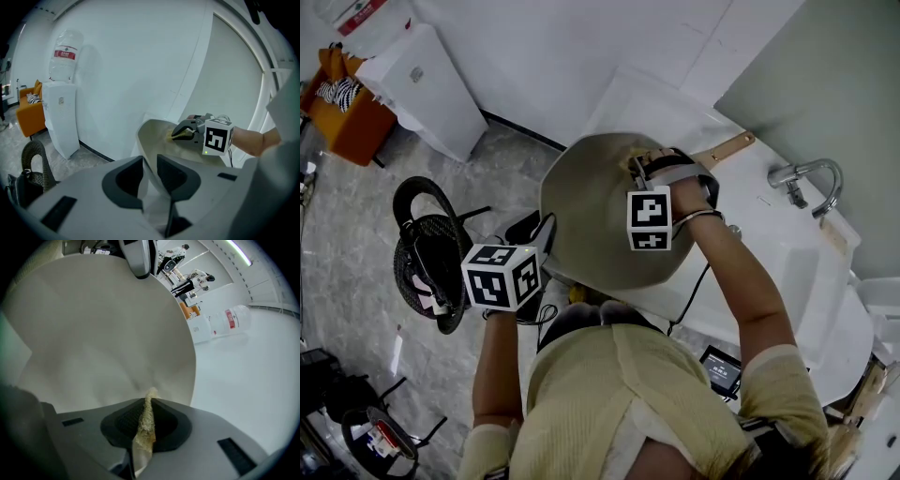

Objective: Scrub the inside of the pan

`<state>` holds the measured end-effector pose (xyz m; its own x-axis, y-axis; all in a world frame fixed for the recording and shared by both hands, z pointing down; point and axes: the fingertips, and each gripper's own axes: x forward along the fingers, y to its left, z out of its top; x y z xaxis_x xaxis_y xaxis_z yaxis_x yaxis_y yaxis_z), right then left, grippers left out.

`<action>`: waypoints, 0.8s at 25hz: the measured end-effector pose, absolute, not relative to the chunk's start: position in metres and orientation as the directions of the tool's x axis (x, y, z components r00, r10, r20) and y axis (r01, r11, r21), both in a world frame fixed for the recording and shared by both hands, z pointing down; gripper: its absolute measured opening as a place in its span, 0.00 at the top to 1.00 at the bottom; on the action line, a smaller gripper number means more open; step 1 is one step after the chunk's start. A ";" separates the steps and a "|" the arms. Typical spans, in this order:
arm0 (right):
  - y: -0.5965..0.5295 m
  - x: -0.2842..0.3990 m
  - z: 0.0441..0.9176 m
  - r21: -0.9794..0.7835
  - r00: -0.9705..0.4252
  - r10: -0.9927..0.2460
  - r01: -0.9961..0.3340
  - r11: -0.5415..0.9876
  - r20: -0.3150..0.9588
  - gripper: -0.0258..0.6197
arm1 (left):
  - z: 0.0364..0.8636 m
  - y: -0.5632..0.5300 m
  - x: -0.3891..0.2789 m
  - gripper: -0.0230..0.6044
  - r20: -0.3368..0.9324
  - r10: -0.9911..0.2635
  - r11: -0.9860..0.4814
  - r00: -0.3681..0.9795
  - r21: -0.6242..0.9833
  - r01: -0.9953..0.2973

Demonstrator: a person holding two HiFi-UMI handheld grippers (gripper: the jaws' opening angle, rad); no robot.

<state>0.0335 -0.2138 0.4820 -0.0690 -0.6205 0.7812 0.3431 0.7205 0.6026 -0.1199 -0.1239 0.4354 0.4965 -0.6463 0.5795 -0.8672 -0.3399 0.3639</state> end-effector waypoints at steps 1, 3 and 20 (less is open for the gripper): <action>-0.215 0.031 0.481 0.610 -0.079 -0.625 0.341 0.715 0.776 0.88 | 0.435 -0.124 -0.120 0.74 0.579 -0.647 -0.339 0.496 0.364 -0.867; -0.217 0.028 0.479 0.623 -0.095 -0.633 0.337 0.706 0.768 0.88 | 0.435 -0.124 -0.120 0.74 0.580 -0.647 -0.339 0.495 0.363 -0.868; -0.219 -0.013 0.468 0.692 -0.245 -0.649 0.322 0.646 0.720 0.88 | 0.435 -0.125 -0.120 0.74 0.583 -0.648 -0.336 0.491 0.360 -0.870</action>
<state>-0.0126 -0.2186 0.4677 -0.2451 -0.6494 0.7198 0.3222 0.6457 0.6923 -0.1199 -0.1250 0.4351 0.4910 -0.6477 0.5826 -0.8703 -0.3356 0.3604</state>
